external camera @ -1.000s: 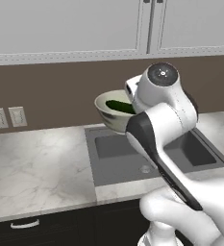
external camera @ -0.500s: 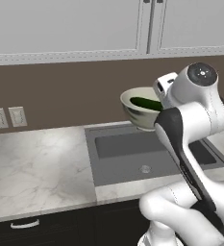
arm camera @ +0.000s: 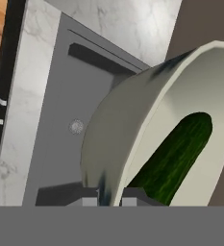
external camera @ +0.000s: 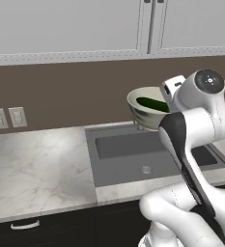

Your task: Pick the cucumber from the sink and place it in the bowl. Then pick the bowl and place it in the microwave. Then close the microwave door and press the start button.

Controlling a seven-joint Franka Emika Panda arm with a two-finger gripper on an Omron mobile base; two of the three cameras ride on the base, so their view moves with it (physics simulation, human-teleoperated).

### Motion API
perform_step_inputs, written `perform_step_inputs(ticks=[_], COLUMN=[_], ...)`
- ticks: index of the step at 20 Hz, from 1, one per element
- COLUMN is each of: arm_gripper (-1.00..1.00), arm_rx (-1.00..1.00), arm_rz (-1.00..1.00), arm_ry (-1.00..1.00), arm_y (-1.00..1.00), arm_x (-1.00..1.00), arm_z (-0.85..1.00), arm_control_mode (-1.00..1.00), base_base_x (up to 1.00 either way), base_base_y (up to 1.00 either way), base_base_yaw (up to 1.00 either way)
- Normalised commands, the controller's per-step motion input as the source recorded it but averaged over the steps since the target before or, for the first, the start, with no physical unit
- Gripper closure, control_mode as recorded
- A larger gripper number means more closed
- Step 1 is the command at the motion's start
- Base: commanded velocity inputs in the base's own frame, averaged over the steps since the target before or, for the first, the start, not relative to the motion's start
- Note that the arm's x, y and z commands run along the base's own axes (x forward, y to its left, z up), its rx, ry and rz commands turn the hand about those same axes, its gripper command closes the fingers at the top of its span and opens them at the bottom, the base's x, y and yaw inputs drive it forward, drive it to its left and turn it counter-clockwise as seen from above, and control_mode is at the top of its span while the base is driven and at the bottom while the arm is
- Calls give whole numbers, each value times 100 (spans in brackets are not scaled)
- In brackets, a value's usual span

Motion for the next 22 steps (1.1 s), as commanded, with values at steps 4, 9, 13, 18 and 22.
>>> perform_step_inputs(ticks=[4, 9, 13, 18, 22], arm_gripper=[100, 100, 100, 100, 100], arm_rx=[0, 0, 0, 0, 0], arm_rz=[0, 0, 0, 0, 0], arm_ry=[0, 0, 0, 0, 0], arm_y=[0, 0, 0, 0, 0], arm_x=[0, 0, 0, 0, 0], arm_z=[0, 0, 0, 0, 0], arm_control_mode=[100, 100, 100, 100, 100], base_base_x=[-13, -40, -30, -5, 2], base_base_y=[-2, -39, -24, -3, -6], base_base_yaw=[-1, -36, -59, -60, -50])
